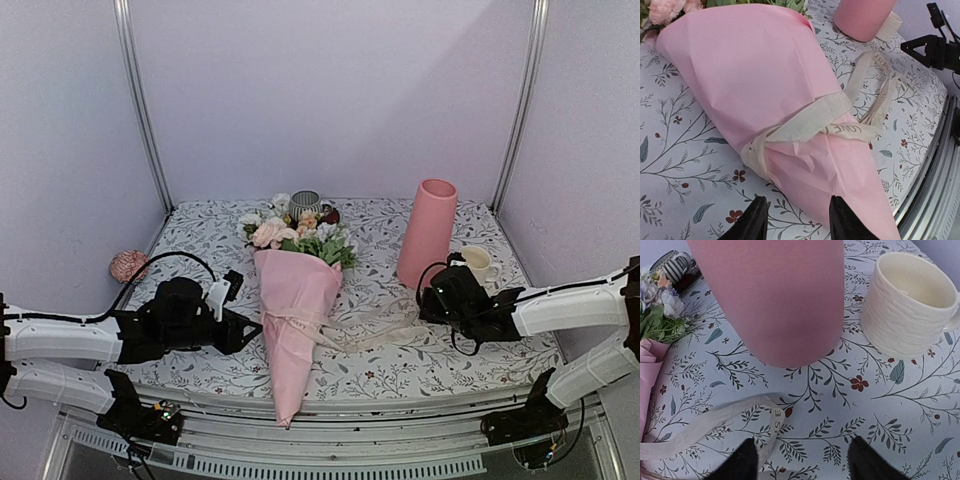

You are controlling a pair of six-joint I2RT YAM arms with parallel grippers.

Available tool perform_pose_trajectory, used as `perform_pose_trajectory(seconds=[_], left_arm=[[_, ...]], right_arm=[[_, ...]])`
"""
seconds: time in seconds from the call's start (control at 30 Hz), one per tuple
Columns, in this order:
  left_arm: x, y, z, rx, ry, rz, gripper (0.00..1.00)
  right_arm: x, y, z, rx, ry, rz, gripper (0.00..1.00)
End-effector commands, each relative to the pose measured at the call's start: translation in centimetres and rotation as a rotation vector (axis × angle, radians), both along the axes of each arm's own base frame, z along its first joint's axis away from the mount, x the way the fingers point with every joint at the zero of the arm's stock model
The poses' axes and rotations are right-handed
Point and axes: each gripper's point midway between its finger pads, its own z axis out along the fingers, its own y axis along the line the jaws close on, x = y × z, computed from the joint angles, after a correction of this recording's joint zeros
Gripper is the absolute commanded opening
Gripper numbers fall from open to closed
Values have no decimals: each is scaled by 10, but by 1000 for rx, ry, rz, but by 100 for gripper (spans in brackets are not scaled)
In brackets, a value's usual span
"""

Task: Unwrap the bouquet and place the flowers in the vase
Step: Untie the half-tied ribbon from the tied bouquet.

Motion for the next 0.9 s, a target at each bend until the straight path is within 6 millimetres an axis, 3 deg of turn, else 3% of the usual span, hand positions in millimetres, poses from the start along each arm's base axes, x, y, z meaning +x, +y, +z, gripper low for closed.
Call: perform_pose_trajectory(seconds=[0.0,0.17,0.37,0.5,0.73,0.87], left_arm=[[4,-1,7,-19,-13,4,44],[4,-2,9,-21,-15,1,45],[4,-2,9,-22,-16,1,45],[5,-2,10,-22,-17,3,45],[5,-1,7,-10,-7,5,45],[5,1,7,-5,-11,13,45]], right_arm=[[-6,17,20,185,-14,61,85],[-20,67,45,191,-76,449,81],[-35,133,42,94,-24,820,69],[-39,179,37,-52,-55,942,67],[-26,248,11,-210,-41,1041,63],[-25,269,-1,-264,-41,1076,63]])
